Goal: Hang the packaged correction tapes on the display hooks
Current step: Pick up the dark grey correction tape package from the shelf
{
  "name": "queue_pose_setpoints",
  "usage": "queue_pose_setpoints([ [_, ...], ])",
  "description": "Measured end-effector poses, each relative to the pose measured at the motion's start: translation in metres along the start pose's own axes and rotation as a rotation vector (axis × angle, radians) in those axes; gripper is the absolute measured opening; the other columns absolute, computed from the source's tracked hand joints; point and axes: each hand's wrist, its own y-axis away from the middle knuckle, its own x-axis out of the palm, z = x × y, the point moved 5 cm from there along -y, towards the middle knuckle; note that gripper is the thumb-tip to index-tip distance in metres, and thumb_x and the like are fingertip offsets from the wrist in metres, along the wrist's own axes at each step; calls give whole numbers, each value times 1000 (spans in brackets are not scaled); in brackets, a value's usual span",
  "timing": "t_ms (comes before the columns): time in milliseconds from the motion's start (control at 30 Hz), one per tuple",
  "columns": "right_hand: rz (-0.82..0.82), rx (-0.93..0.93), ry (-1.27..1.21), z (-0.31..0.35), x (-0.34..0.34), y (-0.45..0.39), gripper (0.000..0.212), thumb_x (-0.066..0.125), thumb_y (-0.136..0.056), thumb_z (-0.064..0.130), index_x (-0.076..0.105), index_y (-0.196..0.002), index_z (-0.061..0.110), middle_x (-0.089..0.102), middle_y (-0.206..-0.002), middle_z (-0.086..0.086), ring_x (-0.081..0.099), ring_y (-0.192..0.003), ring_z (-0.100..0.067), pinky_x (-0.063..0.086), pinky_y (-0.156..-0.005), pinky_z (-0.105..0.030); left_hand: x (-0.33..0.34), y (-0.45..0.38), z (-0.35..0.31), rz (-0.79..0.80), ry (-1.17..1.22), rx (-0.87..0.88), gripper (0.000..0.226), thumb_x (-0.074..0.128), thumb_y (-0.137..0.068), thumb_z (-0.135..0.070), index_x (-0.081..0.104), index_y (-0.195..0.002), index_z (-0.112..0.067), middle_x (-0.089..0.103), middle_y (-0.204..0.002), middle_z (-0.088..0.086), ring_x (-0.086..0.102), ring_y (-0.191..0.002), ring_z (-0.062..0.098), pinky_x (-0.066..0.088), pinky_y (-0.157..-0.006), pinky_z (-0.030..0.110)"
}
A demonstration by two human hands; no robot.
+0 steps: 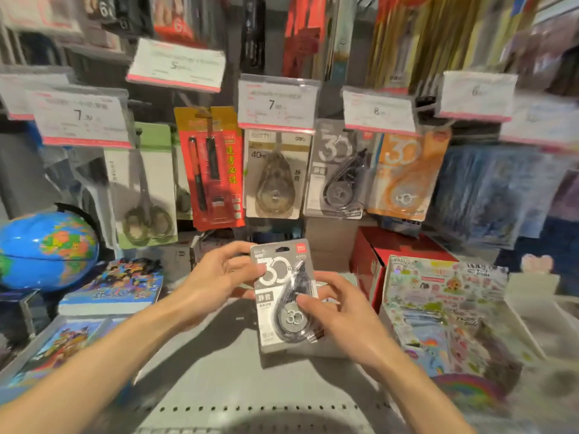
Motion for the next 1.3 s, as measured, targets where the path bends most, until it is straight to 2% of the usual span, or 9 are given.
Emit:
queue_pose_setpoints([
  [200,28,-79,-66,16,-80,17,32,71,-91,18,57,-118,26,69,-72,13,67,-65,-3,48,-59,-13,73,0,-49,-40,-27,149,18,65,-92,-2,63,-107,-12,71,-85,10,66,-74,15,55,-60,24],
  [333,9,-132,-91,30,-113,16,33,73,-90,18,59,-118,28,73,-76,5,68,-68,-6,47,-61,-16,99,-6,-74,-101,-64,211,21,65,-93,-3,62,-111,-13,65,-85,18,62,-75,22,55,-60,25],
  [433,-25,-185,-77,47,-134,13,33,72,-90,15,59,-119,23,73,-79,-2,69,-70,-7,47,-62,-18,110,-8,-101,-170,-216,289,25,66,-94,-13,62,-118,-17,67,-90,19,66,-76,24,62,-72,34],
  [500,-49,-209,-66,60,-146,14,35,71,-91,20,57,-122,27,71,-83,-7,67,-68,-4,46,-63,-21,111,-6,-120,-237,-330,362,28,65,-95,-19,61,-122,-23,69,-99,13,70,-76,15,61,-74,30],
  [600,-106,-227,-44,71,-163,17,38,69,-91,28,53,-125,32,72,-84,3,66,-66,-1,44,-62,-21,109,-3,-145,-332,-578,489,34,62,-96,-30,56,-129,-34,70,-97,-7,70,-79,9,60,-76,34],
  [700,-120,-250,-13,82,-169,20,42,68,-92,32,50,-130,33,73,-98,-2,69,-71,-3,46,-65,-22,106,2,-161,-376,-647,577,34,62,-96,-32,54,-129,-35,69,-96,-13,69,-77,8,59,-75,38],
  [867,-123,-298,10,93,-166,17,43,67,-93,33,50,-133,35,75,-100,11,71,-88,2,46,-77,-23,106,9,-179,-385,-783,727,34,60,-98,-27,52,-130,-31,67,-99,-16,67,-72,5,57,-72,34],
  [1067,-110,-319,23,106,-154,3,41,67,-94,34,51,-131,36,73,-105,11,70,-91,3,47,-80,-23,97,6,-187,-379,-867,791,37,57,-97,-22,50,-133,-30,60,-113,-17,59,-79,3,46,-70,14],
  [1300,-97,-322,25,116,-143,-17,44,67,-94,34,48,-134,33,68,-104,15,63,-87,17,45,-77,-17,88,1,-191,-355,-865,790,43,55,-97,-12,47,-133,-34,58,-114,-15,64,-83,5,56,-76,25],
])
